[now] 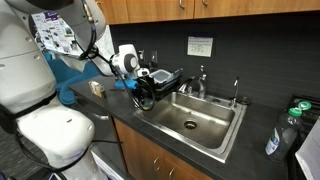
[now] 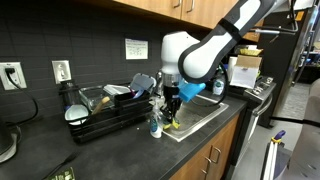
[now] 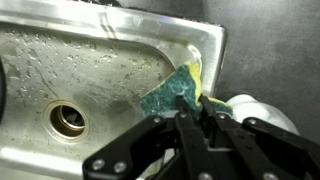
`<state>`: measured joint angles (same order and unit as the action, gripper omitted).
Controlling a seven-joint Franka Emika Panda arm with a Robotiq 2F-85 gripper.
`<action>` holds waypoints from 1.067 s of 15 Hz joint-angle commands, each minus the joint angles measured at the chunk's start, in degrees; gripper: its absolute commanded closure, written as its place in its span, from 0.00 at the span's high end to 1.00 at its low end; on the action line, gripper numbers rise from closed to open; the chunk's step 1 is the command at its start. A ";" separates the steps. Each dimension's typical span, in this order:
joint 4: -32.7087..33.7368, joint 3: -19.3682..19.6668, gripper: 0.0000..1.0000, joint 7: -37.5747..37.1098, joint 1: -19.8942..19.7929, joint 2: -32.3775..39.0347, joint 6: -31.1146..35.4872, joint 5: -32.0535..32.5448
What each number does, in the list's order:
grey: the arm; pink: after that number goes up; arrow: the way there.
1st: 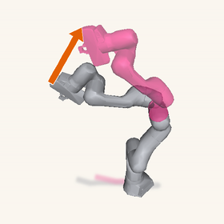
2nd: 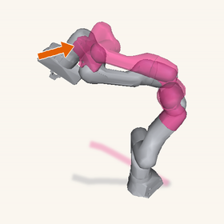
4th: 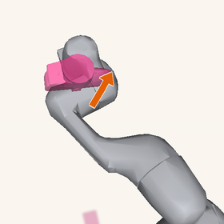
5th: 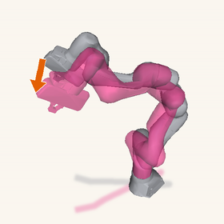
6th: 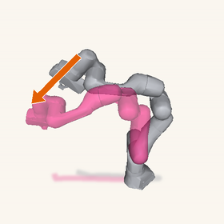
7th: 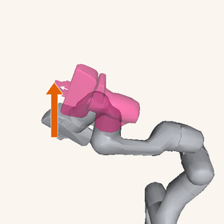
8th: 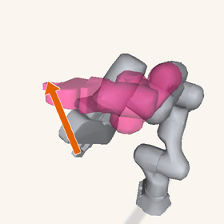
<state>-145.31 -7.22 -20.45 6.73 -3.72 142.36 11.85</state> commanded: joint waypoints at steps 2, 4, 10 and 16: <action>-0.88 -0.52 0.04 1.64 0.31 -1.14 -1.19 -1.95; -0.88 -0.51 0.41 1.60 0.25 -1.06 -1.28 -1.84; -0.76 -0.39 0.64 1.54 0.10 -1.41 -1.54 -1.74; -1.22 -0.24 1.00 0.67 -0.43 -3.78 -2.67 -0.73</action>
<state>-145.89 -7.33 -20.42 6.80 -4.53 141.73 11.83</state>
